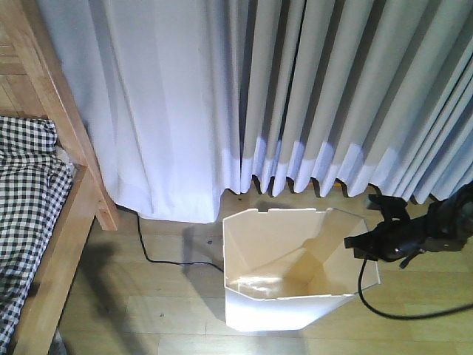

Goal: Move trash bin to bedside with robot
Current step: 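Lower the held bin onto the floor beside the bed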

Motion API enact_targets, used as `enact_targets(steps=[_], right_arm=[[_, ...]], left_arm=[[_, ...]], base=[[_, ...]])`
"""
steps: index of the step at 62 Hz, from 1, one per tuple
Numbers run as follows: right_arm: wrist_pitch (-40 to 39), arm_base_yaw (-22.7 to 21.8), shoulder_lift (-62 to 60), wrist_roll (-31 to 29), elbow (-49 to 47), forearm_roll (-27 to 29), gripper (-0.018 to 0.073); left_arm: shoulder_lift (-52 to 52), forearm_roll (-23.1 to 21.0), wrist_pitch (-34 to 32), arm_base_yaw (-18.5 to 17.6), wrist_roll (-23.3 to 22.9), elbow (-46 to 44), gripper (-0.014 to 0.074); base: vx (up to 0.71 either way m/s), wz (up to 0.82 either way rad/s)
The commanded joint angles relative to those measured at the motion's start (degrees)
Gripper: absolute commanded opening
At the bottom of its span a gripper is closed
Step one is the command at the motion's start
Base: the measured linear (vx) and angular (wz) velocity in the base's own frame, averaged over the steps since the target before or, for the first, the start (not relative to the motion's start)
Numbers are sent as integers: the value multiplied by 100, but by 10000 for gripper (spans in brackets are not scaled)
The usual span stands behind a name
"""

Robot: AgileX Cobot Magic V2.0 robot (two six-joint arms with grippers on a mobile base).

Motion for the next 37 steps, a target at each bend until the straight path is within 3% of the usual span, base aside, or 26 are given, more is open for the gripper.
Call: enact_targets(steps=[1,26,37], right_arm=[[1008,-27,-38,132,-430,227,-3],[1063,-27,1289,561,-1783,196,-3],[1091,-12,1725,1101,-2390,-320,-3]], left_arm=[[-54,-20,-425,-35,-46,160,-6],[-54,-20,-425,-35,-46,160,-6],[-54,-20,-425,-35,-46,160,-6]], base=[[0,0],[0,0],[0,0]])
